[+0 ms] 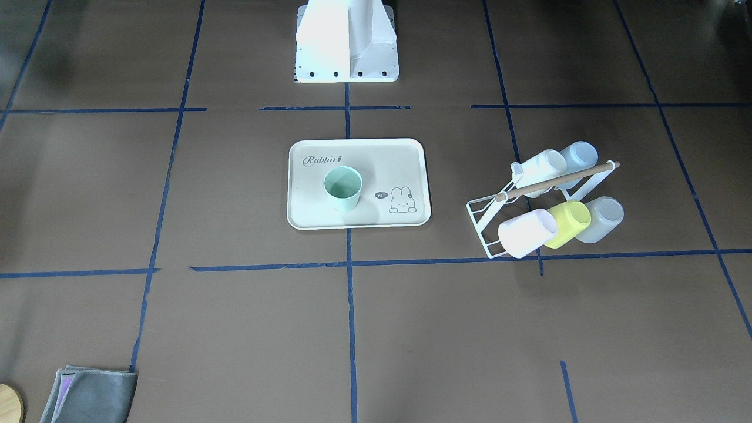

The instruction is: Pick up and place green cup on tray

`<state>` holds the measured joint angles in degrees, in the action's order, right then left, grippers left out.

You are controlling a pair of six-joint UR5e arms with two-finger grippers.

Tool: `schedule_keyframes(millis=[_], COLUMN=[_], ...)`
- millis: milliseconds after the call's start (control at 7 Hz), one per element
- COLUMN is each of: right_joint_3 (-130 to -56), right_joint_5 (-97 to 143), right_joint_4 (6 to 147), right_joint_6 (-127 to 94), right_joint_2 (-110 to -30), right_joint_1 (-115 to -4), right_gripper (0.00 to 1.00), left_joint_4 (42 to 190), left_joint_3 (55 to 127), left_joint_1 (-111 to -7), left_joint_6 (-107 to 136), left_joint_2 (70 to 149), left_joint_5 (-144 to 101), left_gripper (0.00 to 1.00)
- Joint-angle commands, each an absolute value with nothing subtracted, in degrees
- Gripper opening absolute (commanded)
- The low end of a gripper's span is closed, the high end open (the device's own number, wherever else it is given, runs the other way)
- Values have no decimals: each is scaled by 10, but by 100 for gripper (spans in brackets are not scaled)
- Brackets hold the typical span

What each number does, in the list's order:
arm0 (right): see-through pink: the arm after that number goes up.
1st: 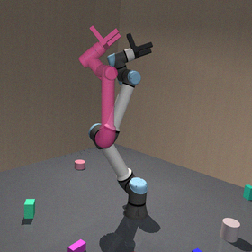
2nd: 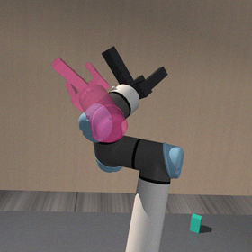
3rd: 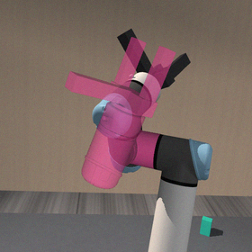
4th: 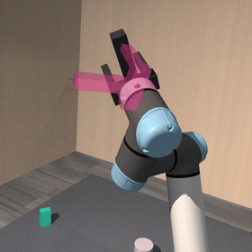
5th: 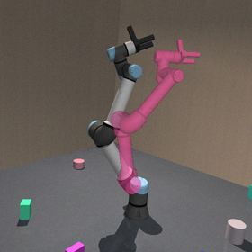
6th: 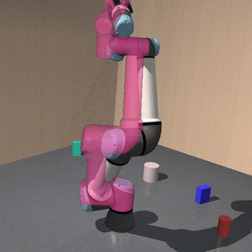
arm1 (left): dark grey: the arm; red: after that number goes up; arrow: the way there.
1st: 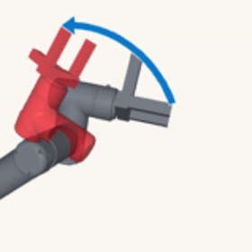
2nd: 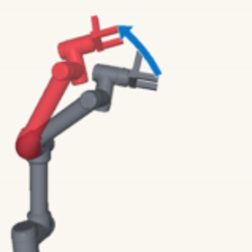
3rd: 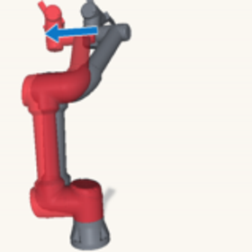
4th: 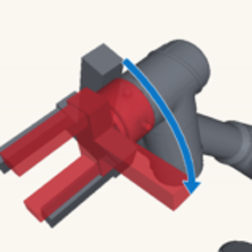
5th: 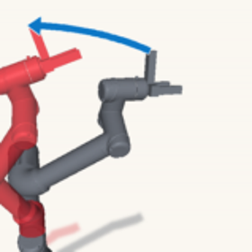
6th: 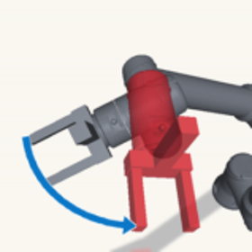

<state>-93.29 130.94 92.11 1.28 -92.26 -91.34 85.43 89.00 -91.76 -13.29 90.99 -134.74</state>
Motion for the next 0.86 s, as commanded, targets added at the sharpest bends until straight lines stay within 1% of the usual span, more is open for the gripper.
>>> schedule_keyframes(millis=[0, 714], right_joint_3=[-924, -922], right_joint_5=[1310, 1310], right_joint_4=[921, 921], right_joint_6=[44, 39], right_joint_2=[-922, -918], right_joint_1=[-921, -925], right_gripper=[100, 100], left_joint_4=[854, 854], left_joint_3=[890, 888], left_joint_1=[-918, -918], left_joint_6=[-133, -133], left_joint_2=[911, 911], left_joint_5=[-1347, -1347], left_gripper=[100, 100])
